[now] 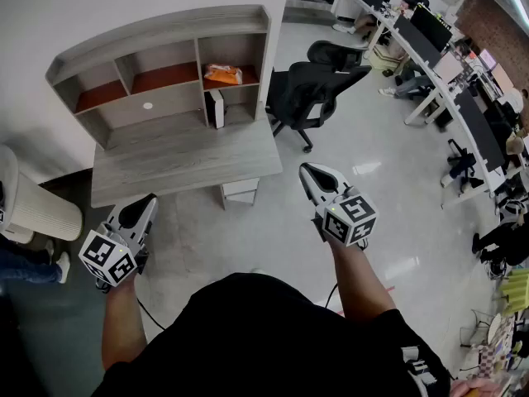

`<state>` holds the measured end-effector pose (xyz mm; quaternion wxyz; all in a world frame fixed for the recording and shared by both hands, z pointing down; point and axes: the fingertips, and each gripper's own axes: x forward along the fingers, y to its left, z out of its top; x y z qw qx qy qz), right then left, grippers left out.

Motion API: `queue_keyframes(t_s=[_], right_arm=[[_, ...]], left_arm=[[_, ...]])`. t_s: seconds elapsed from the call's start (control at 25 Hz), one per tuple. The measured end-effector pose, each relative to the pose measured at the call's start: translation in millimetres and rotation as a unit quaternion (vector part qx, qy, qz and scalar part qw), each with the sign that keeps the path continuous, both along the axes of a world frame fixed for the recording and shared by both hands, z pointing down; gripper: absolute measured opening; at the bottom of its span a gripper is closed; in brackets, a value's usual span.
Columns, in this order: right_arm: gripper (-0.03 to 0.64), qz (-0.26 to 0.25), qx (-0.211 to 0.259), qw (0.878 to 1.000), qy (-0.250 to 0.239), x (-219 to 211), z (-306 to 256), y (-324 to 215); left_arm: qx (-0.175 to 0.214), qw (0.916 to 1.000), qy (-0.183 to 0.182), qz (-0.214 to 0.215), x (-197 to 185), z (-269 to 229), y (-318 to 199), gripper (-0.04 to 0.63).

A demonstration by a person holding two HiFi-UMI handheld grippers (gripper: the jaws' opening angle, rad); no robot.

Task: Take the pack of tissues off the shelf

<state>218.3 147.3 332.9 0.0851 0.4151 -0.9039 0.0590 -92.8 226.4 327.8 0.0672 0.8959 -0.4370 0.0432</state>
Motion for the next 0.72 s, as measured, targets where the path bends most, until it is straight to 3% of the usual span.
queue_keyframes(t_s=[0.36, 0.52, 0.72], right_arm=[[0.01, -0.003, 0.003, 1.0, -0.009, 27, 3, -11], [0.011, 0.005, -0.003, 1.0, -0.013, 48, 8, -19], [0.011, -0.003, 0.015, 1.0, 0.012, 58, 12, -29]], left_arm=[[0.0, 0.9998, -0.017, -0.014, 28, 2, -6, 0.018], [0.012, 0.9984, -0.054, -0.011, 48, 4, -7, 0.018], [0.011, 0.998, -0.056, -0.027, 61, 3, -11, 0.017]])
